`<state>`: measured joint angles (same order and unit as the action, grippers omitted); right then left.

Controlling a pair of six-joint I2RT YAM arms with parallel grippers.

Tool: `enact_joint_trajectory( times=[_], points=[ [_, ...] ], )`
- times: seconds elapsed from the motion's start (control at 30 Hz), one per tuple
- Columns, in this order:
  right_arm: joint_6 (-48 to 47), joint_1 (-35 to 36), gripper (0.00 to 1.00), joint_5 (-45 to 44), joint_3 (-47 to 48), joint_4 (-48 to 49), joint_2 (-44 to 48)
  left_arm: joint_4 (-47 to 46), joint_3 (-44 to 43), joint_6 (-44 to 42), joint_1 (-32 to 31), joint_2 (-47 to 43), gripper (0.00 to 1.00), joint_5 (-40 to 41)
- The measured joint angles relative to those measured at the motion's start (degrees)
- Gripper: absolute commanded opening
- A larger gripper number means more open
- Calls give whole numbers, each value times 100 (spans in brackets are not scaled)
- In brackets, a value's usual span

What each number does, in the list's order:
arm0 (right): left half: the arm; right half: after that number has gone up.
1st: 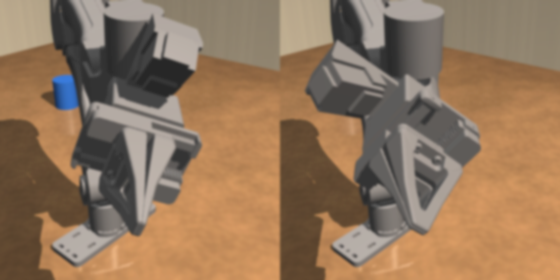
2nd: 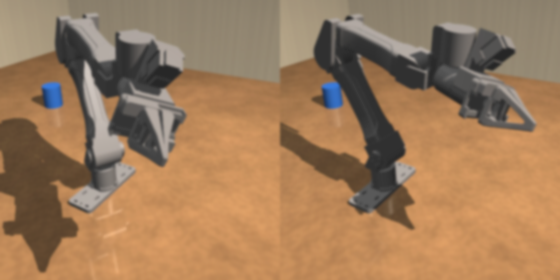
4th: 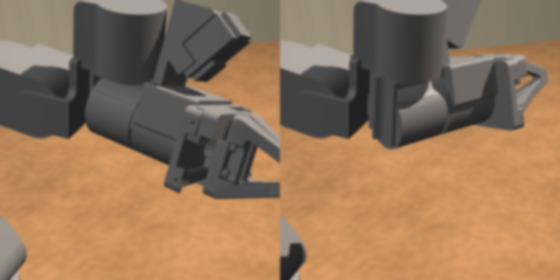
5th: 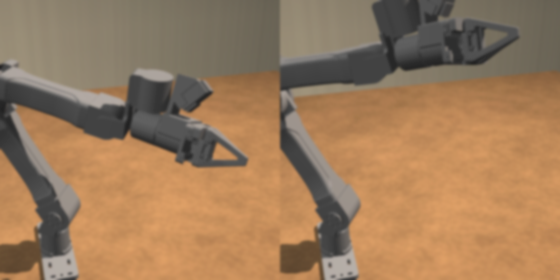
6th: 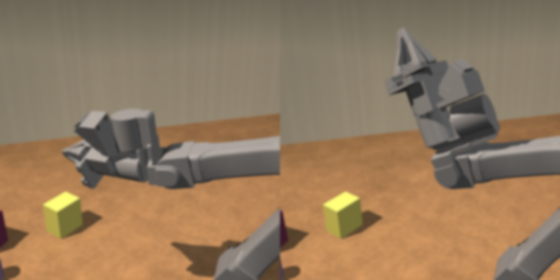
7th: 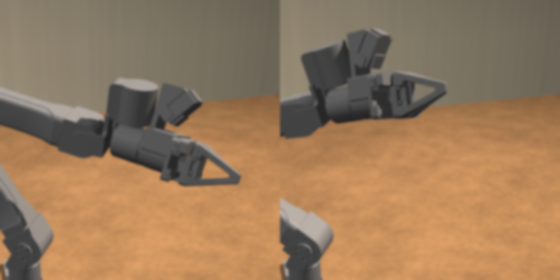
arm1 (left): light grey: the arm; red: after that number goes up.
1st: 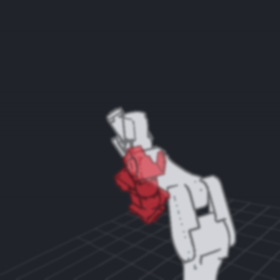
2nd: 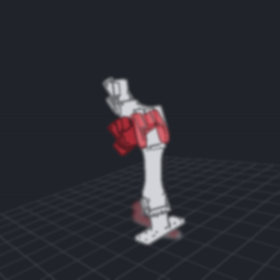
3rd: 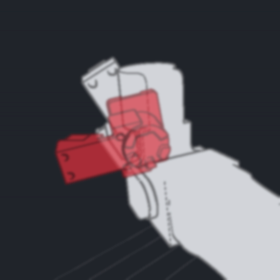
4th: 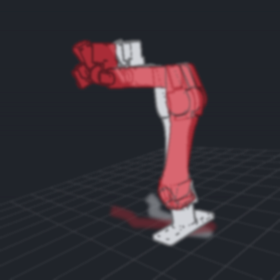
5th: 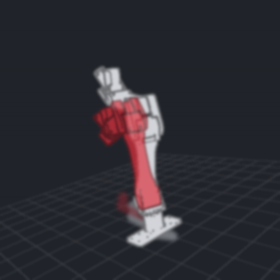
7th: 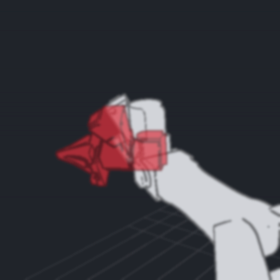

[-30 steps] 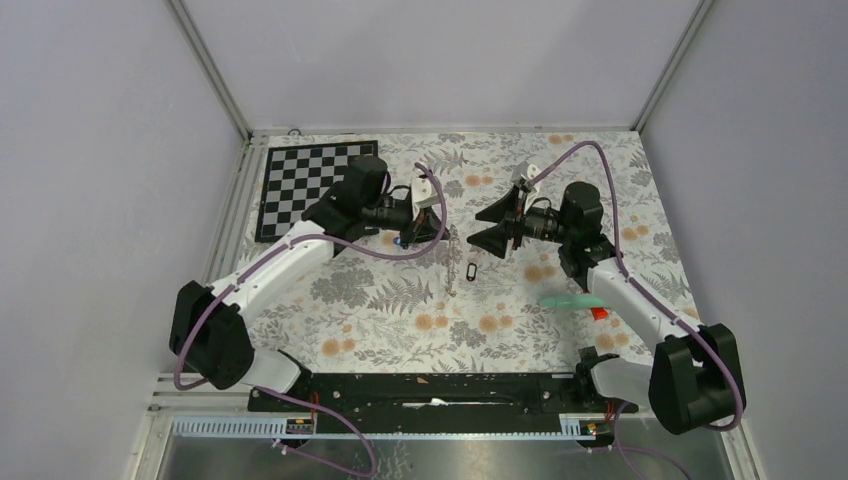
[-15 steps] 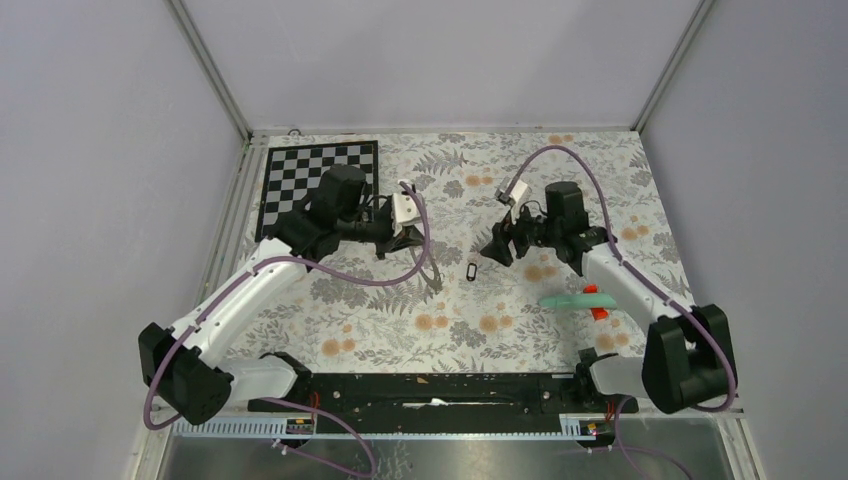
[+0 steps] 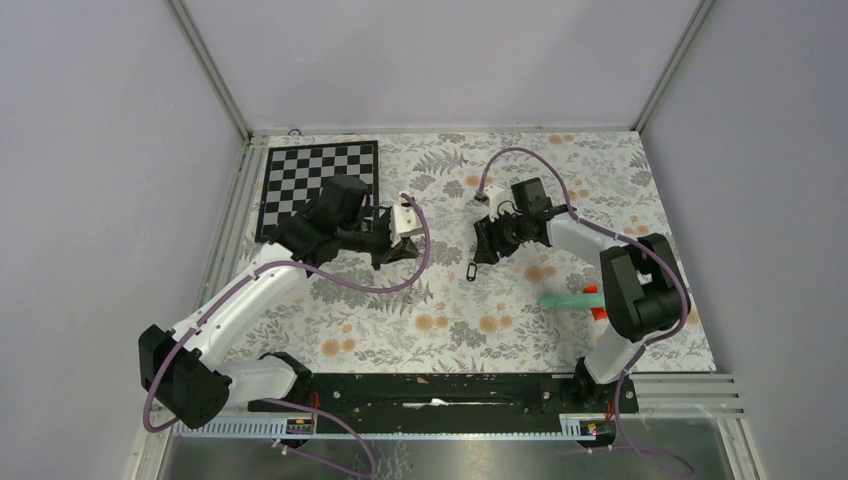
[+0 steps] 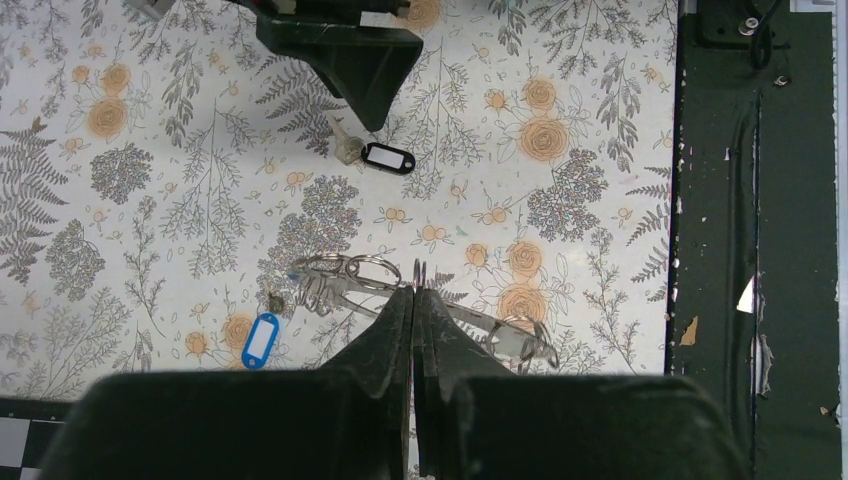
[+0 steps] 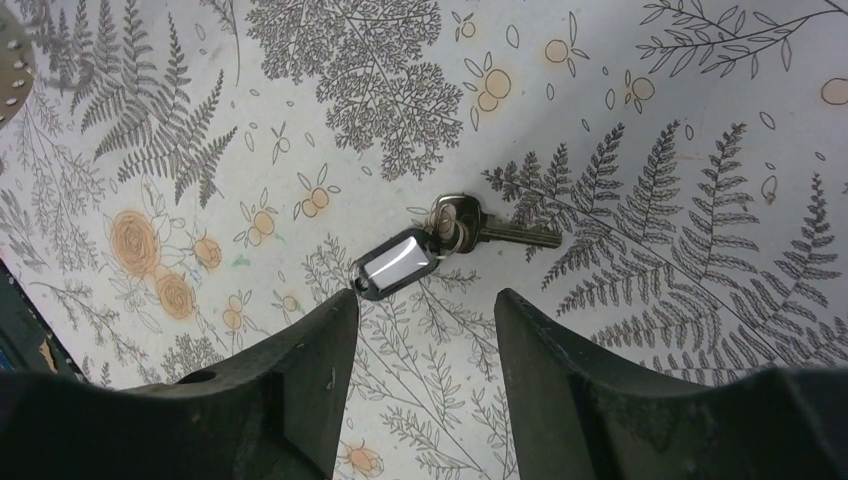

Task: Put the keys on the keyring

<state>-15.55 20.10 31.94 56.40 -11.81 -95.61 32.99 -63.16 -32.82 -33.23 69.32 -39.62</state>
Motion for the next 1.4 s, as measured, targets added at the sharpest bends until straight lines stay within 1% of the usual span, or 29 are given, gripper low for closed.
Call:
enact_joint_trajectory(
  times=[0.17,0.43,1.1,1.4],
  points=[
    [249,15,56,4,280,-111,-461,-4,0,-11,0,-28,0,-4],
    [444,70,50,28,439,-249,-859,-9,0,-9,0,-57,0,-9],
    [562,280,34,46,804,-299,-1268,-11,4,9,0,-70,0,-13],
    [675,284,33,-42,1014,-339,-1342,-24,33,15,0,-70,0,-24]
  ],
)
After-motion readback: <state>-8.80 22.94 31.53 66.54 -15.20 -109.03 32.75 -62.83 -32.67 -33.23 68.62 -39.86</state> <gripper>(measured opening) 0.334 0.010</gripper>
